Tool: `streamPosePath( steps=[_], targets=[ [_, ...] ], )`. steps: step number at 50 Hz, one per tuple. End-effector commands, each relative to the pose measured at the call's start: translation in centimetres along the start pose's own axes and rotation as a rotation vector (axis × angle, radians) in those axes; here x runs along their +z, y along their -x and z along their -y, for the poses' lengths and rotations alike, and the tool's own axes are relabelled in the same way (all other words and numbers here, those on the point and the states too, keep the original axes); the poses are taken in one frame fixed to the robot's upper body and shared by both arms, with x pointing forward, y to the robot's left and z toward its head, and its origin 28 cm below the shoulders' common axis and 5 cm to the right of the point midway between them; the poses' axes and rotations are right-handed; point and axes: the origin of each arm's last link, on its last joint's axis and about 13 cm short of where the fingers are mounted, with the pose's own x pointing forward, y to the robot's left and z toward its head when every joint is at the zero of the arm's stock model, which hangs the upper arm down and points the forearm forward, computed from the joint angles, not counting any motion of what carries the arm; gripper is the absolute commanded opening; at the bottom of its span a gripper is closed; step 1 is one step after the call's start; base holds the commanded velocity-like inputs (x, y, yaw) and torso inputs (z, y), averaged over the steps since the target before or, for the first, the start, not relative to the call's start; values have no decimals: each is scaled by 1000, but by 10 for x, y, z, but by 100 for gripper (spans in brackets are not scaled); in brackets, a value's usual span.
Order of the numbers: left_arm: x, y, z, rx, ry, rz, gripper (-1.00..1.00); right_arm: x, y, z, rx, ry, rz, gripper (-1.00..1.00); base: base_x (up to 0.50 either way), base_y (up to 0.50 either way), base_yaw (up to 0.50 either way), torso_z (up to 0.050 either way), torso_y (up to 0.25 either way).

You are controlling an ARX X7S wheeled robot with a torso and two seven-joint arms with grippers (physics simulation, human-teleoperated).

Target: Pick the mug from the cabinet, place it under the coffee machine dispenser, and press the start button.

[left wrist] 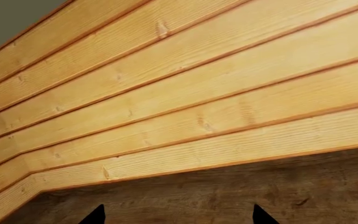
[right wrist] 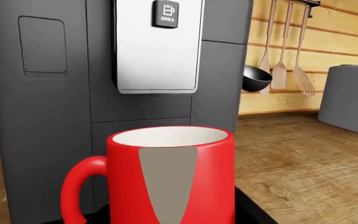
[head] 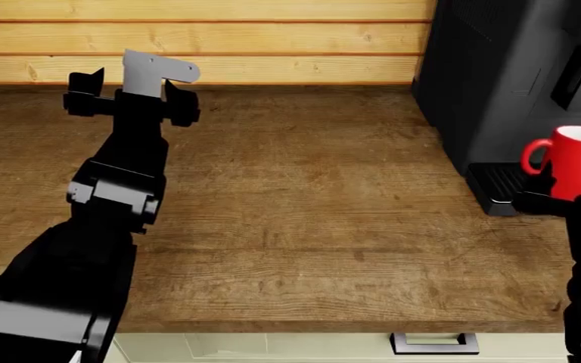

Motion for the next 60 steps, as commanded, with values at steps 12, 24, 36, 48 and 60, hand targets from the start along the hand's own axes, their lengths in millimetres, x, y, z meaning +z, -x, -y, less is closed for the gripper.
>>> streamPosePath(
  steps=[12, 24, 36, 48, 60],
  targets=[
    [2, 0, 0, 0, -3, 2, 100, -13, -18, -6, -20, 28, -75, -100, 0, 0, 0, 0, 0],
    [1, 0, 1, -1, -4, 1, 100, -19, -22, -10, -9, 23, -113, -100, 0, 0, 0, 0, 0],
    [1, 0, 1, -3, -4, 0, 100, -23, -23, -14, 19, 27, -147, -100, 2, 0, 1, 0, 0],
    [2, 0, 2, -4, -2, 3, 100, -28, -26, -20, 42, 32, -182, -100, 12, -4, 5, 0, 0],
    [2, 0, 2, -6, 3, -1, 100, -25, -18, -19, 44, 10, -190, 100, 2, -1, 1, 0, 0]
  ],
)
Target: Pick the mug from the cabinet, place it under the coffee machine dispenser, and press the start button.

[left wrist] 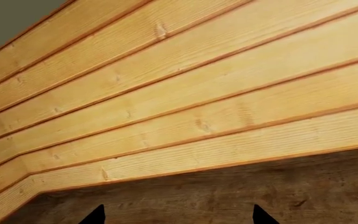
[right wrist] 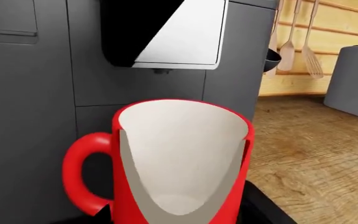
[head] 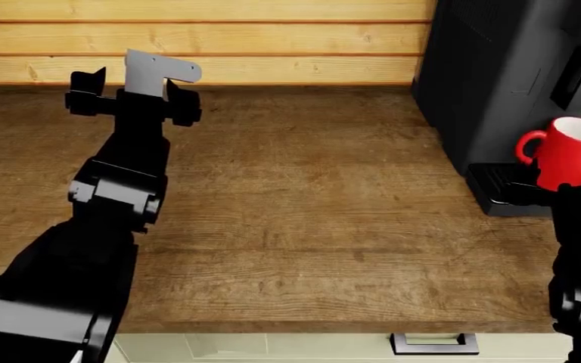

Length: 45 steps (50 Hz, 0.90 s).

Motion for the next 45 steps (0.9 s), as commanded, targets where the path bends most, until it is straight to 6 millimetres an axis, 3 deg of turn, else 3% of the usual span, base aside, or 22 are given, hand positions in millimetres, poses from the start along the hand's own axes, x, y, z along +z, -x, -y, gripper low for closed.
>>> streamPosePath(
  steps=[1, 13, 26, 27, 37, 45],
  targets=[
    [0, 0, 0, -3, 3, -2, 100, -20, 12, -9, 55, -10, -96, 100, 0, 0, 0, 0, 0],
    [-2, 1, 0, -4, 5, -4, 100, -3, 47, -2, -34, 74, -62, 100, 0, 0, 0, 0, 0],
    [-2, 1, 1, -5, 6, -5, 100, 58, 91, -6, 16, 112, 136, 100, 0, 0, 0, 0, 0],
    [-2, 1, 1, -5, 6, -5, 100, 64, 93, -4, 18, 116, 157, -100, 0, 0, 0, 0, 0],
    [-3, 1, 2, -6, 10, -11, 100, 129, 111, 21, 24, 153, 305, -100, 0, 0, 0, 0, 0],
    [-3, 1, 1, -6, 13, -13, 100, 147, 95, 33, 63, 183, 283, -100, 0, 0, 0, 0, 0]
  ],
)
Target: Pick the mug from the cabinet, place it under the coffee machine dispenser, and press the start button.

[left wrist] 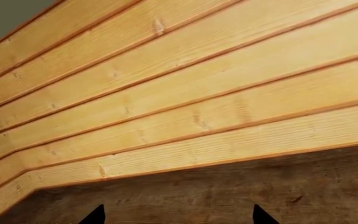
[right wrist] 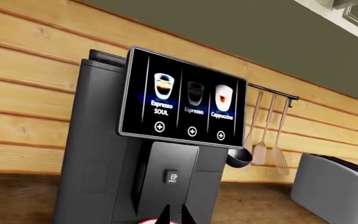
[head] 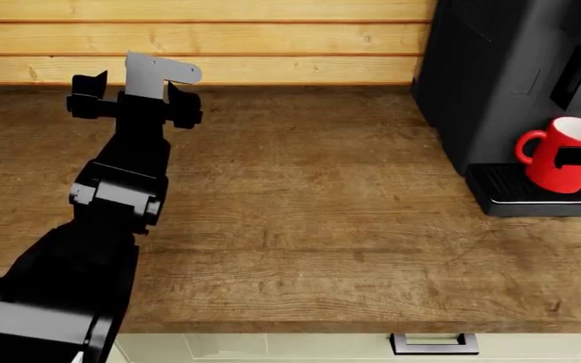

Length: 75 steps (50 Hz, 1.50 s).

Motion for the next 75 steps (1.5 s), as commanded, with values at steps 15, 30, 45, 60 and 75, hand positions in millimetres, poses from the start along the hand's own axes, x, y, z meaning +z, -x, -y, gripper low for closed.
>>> streamPosePath(
  steps=[15, 30, 45, 60, 75],
  targets=[
    [1, 0, 1, -2, 5, -4, 100, 27, -47, 26, 51, 19, -89, -100, 0, 0, 0, 0, 0],
    [3, 0, 1, -2, 5, 0, 100, 10, -62, 21, 36, 1, -160, -100, 0, 0, 0, 0, 0],
    [5, -1, 2, -4, 2, 3, 100, 7, -75, 14, 47, -27, -183, -100, 0, 0, 0, 0, 0],
    [6, -1, 1, -5, 3, 3, 100, 5, -84, 5, 56, -27, -192, -100, 0, 0, 0, 0, 0],
    [6, -1, 0, -3, 3, 4, 100, -2, -85, 5, 41, -29, -209, -100, 0, 0, 0, 0, 0]
  ],
)
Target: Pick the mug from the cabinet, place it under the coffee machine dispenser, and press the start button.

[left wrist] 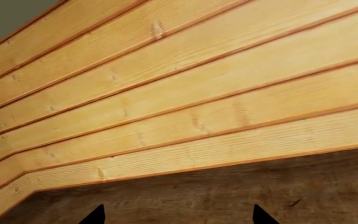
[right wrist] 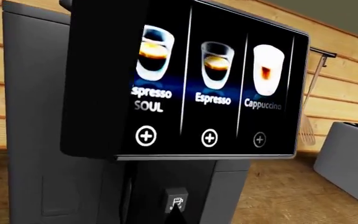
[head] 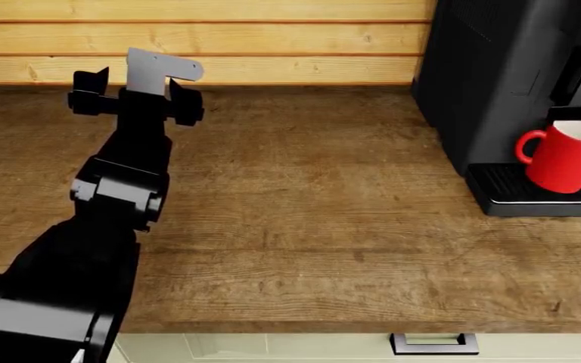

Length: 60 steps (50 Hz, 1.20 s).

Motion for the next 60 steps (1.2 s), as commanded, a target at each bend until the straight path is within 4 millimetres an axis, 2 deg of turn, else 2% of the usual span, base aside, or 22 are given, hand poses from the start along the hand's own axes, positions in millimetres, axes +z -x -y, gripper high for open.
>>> streamPosePath(
  steps=[1, 26, 43, 60],
  targets=[
    [1, 0, 0, 0, 1, 1, 100, -4, -3, 0, -11, -4, -12, -100, 0, 0, 0, 0, 0],
    [2, -1, 0, -1, 3, 3, 100, -4, -8, -1, -23, -15, -19, -100, 0, 0, 0, 0, 0],
    [0, 0, -1, 0, 3, -5, 100, -10, -21, -7, -29, -21, -43, -100, 0, 0, 0, 0, 0],
    [0, 0, -1, 2, 5, -8, 100, -10, -26, -10, -33, -21, -45, -100, 0, 0, 0, 0, 0]
  ],
)
